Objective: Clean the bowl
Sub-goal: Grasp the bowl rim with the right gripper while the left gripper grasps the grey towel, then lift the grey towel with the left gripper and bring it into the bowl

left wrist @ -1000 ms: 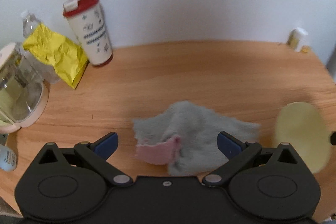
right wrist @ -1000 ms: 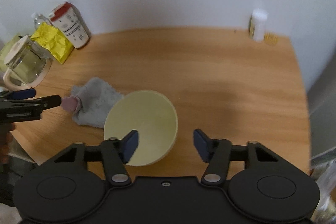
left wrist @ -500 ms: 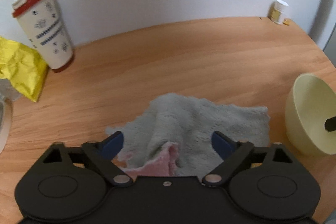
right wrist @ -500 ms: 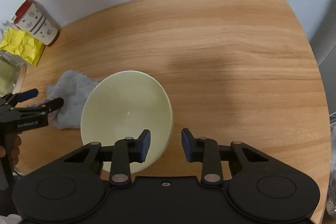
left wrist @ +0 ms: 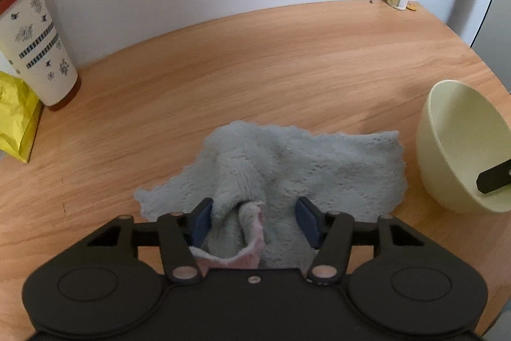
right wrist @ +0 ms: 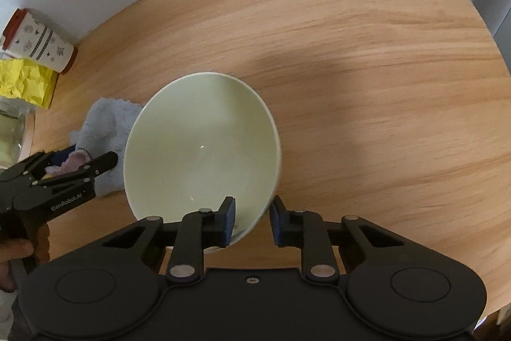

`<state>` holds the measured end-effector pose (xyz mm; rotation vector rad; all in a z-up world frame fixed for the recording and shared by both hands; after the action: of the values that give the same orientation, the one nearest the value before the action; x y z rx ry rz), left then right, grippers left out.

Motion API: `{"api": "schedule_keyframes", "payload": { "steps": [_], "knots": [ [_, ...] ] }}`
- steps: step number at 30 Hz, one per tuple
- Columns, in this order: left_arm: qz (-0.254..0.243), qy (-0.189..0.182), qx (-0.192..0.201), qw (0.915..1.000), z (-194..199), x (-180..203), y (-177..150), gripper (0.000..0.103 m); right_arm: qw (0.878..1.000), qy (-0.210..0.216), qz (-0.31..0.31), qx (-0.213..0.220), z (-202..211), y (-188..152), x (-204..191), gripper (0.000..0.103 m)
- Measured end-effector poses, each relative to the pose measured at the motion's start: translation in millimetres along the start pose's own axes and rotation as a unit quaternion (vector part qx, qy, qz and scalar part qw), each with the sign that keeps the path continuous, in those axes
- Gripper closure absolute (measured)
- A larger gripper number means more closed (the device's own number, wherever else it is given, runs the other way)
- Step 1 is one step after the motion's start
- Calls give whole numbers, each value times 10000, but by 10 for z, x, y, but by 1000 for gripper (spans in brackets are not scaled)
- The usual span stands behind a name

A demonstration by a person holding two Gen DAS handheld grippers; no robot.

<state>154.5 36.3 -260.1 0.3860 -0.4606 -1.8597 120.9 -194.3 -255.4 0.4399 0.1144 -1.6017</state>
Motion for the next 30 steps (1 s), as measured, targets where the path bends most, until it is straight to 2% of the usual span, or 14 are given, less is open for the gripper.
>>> {"api": "schedule_keyframes", "payload": {
  "steps": [2, 4, 7, 12, 15, 18, 21, 24, 26, 30],
  "knots": [
    [-31, -86, 3, 10000, -4, -8, -2, 61, 10000, 52, -62, -8, -8, 7, -23, 81],
    [-100, -138, 30, 9999, -5, -11, 3, 80, 9998, 98, -174, -38, -24, 21, -42, 82],
    [-171, -228, 34, 9996, 6, -43, 5, 87, 9995, 113, -292, -54, -32, 33, -51, 85],
    [10, -292, 86, 9995, 129, -181, -14, 90, 9982, 207, -538, -140, -89, 63, -100, 87],
    [479, -463, 242, 9975, 350, -342, -4, 90, 9959, 275, -848, -141, -106, 85, -74, 89],
    [776, -665, 568, 9931, 661, -438, 72, 90, 9953, 325, -893, -162, -134, 115, -114, 90],
    [872, -933, 914, 9876, 1005, -419, 202, 90, 9954, 412, -845, -206, -178, 161, -196, 91],
    [846, -1249, 1125, 9821, 1251, -276, 318, 90, 9975, 417, -541, -198, -200, 202, -320, 91],
    [832, -1617, 1207, 9759, 1397, -123, 384, 90, 9989, 363, -223, -194, -190, 225, -396, 88],
    [719, -1961, 1147, 9712, 1379, 155, 450, 90, 9987, 385, 247, -227, -146, 254, -461, 78]
  ]
}}
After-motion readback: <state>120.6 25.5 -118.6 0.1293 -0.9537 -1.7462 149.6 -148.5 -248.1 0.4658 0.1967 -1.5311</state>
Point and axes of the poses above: each gripper's, at about its wrist camera, not at the fingertips, and z roughly against the way its jaws point, x to its right, y to its top, the point moved 5 cm from there along -z, roughly the way its jaws point, and after that the axes turned 1 degree about z, right-handed, at the moved point
